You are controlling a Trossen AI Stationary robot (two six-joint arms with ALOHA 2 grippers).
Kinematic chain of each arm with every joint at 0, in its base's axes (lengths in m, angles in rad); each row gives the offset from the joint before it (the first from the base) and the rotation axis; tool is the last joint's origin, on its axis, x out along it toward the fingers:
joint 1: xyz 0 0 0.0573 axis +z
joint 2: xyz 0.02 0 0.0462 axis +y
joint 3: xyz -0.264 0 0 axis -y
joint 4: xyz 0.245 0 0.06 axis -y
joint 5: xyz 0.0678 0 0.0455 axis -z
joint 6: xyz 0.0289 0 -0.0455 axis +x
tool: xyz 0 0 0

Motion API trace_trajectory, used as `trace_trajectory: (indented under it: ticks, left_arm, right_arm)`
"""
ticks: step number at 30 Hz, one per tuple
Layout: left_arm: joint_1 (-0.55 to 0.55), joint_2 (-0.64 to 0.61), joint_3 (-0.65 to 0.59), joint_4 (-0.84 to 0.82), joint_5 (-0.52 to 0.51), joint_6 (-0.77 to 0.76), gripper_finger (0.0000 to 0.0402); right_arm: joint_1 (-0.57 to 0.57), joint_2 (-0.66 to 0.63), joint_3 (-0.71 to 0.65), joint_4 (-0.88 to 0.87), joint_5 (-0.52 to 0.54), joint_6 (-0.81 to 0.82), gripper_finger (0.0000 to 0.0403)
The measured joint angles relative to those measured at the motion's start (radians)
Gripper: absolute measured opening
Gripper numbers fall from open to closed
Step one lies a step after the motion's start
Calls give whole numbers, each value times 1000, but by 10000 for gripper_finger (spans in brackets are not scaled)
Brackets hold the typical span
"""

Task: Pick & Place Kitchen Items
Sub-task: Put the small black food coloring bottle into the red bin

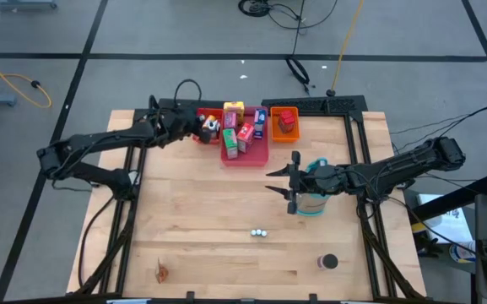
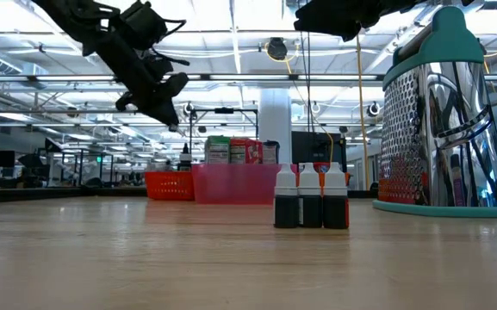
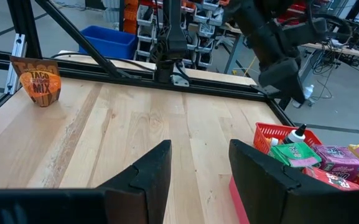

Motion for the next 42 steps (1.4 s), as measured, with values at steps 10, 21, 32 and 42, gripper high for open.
trace_trajectory:
  ticks: [10, 21, 32, 42]
  left_arm:
    - [21, 134, 0, 70, 15, 16, 57]
    - [21, 195, 0, 140, 15, 23, 81]
    - [19, 196, 0, 147, 14, 31, 83]
    - [19, 194, 0, 110, -26, 42, 84]
  right_arm:
    - [0, 0, 0, -3, 1, 0, 155]
    - [0, 0, 0, -7, 2, 0, 155]
    - [0, 0, 0, -8, 3, 3, 155]
    - [0, 0, 0, -8, 3, 3, 155]
